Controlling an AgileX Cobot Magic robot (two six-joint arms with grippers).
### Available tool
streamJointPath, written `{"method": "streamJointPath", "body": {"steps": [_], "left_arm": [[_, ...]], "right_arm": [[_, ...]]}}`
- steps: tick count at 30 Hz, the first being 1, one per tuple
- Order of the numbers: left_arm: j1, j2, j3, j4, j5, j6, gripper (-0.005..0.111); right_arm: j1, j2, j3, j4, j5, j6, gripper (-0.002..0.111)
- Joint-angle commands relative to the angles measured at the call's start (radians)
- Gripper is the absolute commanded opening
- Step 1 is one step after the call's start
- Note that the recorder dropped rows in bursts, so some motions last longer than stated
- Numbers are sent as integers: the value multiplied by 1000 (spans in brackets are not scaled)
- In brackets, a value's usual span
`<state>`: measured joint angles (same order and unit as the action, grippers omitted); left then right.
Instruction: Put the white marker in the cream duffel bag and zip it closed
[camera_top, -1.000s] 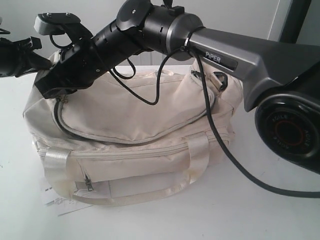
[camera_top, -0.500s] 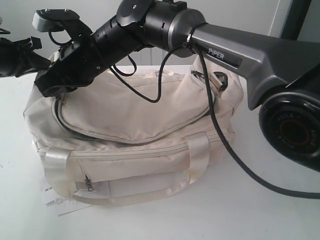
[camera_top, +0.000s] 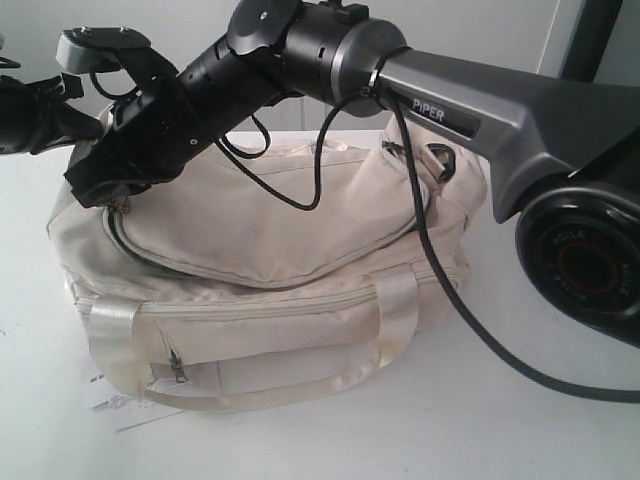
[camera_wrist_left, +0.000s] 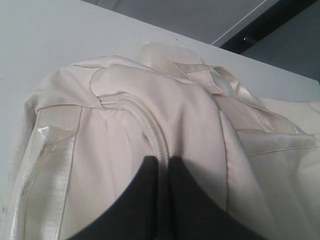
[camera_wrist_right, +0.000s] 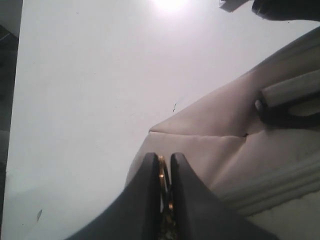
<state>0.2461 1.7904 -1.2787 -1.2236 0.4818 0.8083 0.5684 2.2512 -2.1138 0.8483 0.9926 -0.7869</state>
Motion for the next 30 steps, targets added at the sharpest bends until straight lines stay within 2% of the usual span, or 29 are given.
{"method": "streamJointPath", "body": {"steps": [1, 30], "left_arm": [[2, 1, -4, -13, -10, 0, 0], [2, 1, -4, -13, -10, 0, 0]], "right_arm": [[8, -16, -8, 3, 72, 8, 0], [8, -16, -8, -22, 181, 32, 0]]}}
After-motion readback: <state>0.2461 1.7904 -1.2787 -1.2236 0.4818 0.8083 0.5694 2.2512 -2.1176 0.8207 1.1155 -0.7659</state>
